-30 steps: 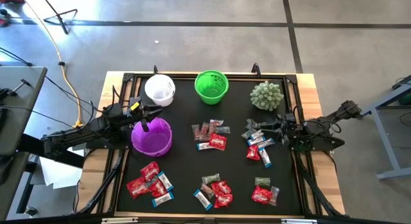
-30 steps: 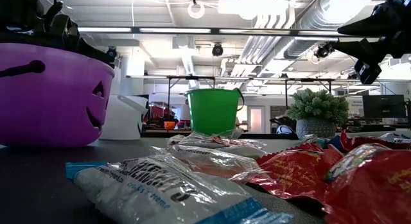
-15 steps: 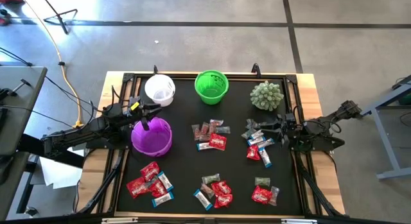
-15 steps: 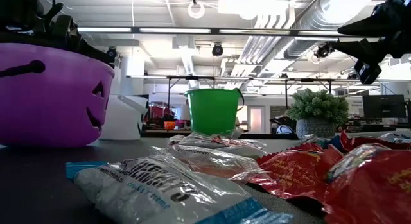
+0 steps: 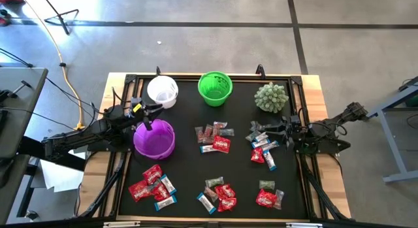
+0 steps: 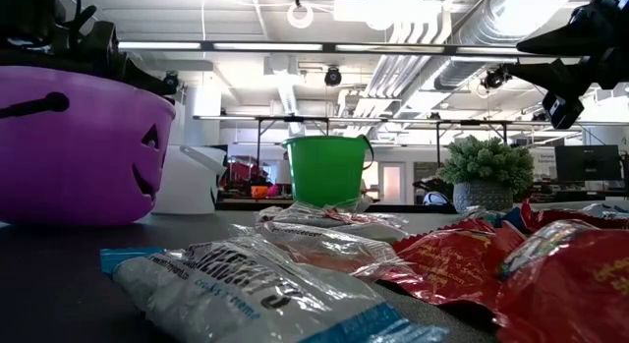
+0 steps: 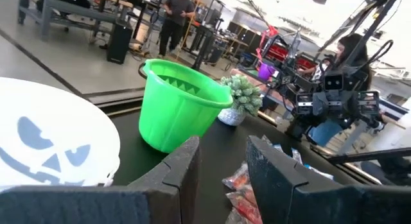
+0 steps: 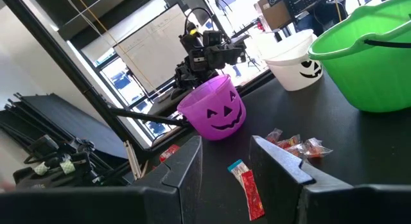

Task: Sort candy
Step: Put the red candy into the white bucket

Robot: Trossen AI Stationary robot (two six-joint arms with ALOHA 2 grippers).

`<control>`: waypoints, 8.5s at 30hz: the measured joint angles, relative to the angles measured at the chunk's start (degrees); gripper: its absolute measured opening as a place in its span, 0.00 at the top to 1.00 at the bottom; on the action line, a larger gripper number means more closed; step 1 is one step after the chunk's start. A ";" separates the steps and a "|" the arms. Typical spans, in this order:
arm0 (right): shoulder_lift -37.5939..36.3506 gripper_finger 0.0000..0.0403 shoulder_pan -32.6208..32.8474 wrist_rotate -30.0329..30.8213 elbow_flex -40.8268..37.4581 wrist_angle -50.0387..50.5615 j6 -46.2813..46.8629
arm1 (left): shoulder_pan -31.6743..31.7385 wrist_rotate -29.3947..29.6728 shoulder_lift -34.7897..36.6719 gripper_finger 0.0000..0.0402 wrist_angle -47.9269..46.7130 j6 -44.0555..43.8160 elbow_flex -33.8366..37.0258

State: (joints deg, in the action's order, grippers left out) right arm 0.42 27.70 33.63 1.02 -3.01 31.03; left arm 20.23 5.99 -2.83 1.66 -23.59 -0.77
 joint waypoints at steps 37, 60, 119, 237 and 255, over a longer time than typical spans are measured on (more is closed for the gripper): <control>0.01 0.69 0.01 0.00 -0.01 0.00 0.01 | -0.09 -7.31 -11.76 0.72 -22.02 -0.94 -24.98; -0.01 0.69 0.01 0.00 -0.02 0.01 0.00 | -6.08 -12.42 -42.06 0.72 -18.73 -0.20 -50.28; -0.01 0.69 -0.02 0.00 -0.02 0.00 0.01 | -18.04 -3.40 -71.25 0.59 4.45 -7.95 -52.70; -0.02 0.69 -0.01 0.00 0.00 0.02 0.02 | -16.73 -16.23 -113.85 0.55 -23.87 -24.39 -76.86; -0.01 0.69 0.00 0.00 -0.01 0.02 0.01 | -17.27 -15.72 -113.85 0.76 -20.93 -24.37 -76.86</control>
State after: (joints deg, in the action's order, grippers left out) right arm 0.41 27.69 33.63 1.00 -2.98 31.03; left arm 2.96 -9.73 -116.68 -19.27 -47.97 -77.62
